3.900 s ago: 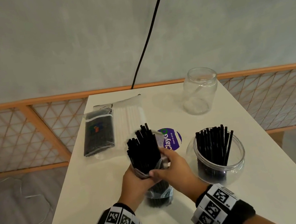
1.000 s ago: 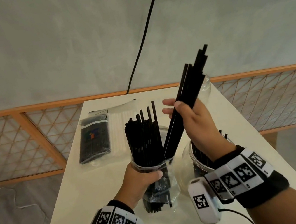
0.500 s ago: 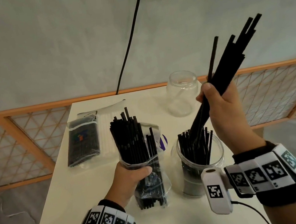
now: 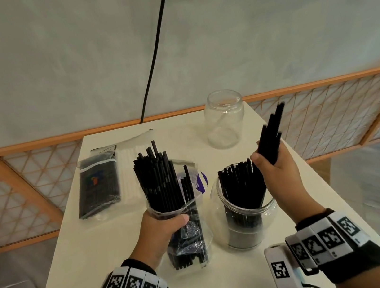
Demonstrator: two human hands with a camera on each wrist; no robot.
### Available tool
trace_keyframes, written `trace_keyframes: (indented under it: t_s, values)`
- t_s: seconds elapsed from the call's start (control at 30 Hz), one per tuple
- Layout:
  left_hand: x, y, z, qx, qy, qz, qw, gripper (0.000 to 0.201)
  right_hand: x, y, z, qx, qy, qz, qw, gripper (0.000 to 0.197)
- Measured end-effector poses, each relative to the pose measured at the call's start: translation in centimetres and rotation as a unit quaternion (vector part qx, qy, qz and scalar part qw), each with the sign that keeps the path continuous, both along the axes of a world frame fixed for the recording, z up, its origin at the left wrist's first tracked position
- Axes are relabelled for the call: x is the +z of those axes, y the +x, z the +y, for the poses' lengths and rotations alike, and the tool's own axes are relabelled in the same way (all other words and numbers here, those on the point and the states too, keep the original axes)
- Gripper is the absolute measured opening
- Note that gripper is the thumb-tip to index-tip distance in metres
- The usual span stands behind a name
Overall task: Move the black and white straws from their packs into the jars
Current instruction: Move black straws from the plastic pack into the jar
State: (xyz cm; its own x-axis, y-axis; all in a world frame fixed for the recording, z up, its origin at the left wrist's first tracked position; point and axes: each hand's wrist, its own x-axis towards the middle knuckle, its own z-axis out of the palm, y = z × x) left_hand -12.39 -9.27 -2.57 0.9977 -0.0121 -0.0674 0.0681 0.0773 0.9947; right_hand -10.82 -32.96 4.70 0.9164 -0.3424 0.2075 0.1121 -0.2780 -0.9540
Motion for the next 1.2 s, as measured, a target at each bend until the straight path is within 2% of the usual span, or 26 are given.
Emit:
trace_keyframes:
  t_s: [0.13, 0.2, 0.27, 0.37, 0.47, 0.6, 0.7, 0.77, 0.87, 0.97, 1.1, 1.2]
  values:
    - [0.0, -0.1, 0.2, 0.005, 0.005, 0.001, 1.0, 0.043, -1.1, -0.4, -0.5, -0.018, 0.019, 0.024, 0.999, 0.052]
    - [0.0, -0.1, 0.3, 0.007, 0.005, 0.004, 1.0, 0.045, -1.3, -0.5, -0.9, -0.034, 0.025, 0.014, 0.999, 0.059]
    - [-0.2, -0.1, 0.4, 0.01, 0.001, 0.01, 1.0, 0.046, -1.3, -0.7, -1.2, -0.056, 0.027, -0.005, 0.998, 0.058]
    - [-0.2, -0.1, 0.4, 0.01, 0.002, 0.003, 1.0, 0.046, -0.8, -1.2, -0.8, -0.079, 0.026, -0.077, 0.994, 0.045]
    - [-0.2, 0.0, 0.3, 0.008, 0.0, -0.003, 1.0, 0.044, 0.3, -1.7, 0.6, -0.043, 0.001, -0.117, 0.992, 0.035]
    - [-0.4, -0.1, 0.2, 0.011, 0.031, -0.009, 0.999, 0.042, 0.6, -2.4, 4.0, 0.111, -0.012, -0.062, 0.992, 0.036]
    - [-0.5, -0.1, 0.2, 0.044, 0.077, -0.027, 0.996, 0.038, -0.6, -2.8, 6.5, 0.229, -0.072, -0.01, 0.971, 0.033]
    - [-0.7, 0.0, 0.4, 0.073, 0.1, -0.033, 0.992, 0.036, -1.6, -2.7, 7.6, 0.271, -0.127, 0.023, 0.954, 0.024]
    - [-1.6, -0.2, 0.9, 0.11, 0.101, -0.031, 0.988, 0.04, -3.0, -2.3, 8.8, 0.271, -0.147, 0.057, 0.95, 0.011]
    - [-2.8, -0.6, 1.1, 0.128, 0.085, -0.015, 0.988, 0.04, -4.3, -2.1, 10.0, 0.262, -0.172, 0.077, 0.946, 0.01]
    - [-5.1, -1.1, 1.4, 0.126, 0.062, 0.015, 0.99, 0.044, -5.6, -1.8, 10.9, 0.251, -0.193, 0.116, 0.941, 0.017]
    - [-6.3, -1.6, 1.5, 0.119, 0.055, 0.023, 0.991, 0.054, -6.3, -1.6, 11.2, 0.243, -0.165, 0.155, 0.943, 0.033]
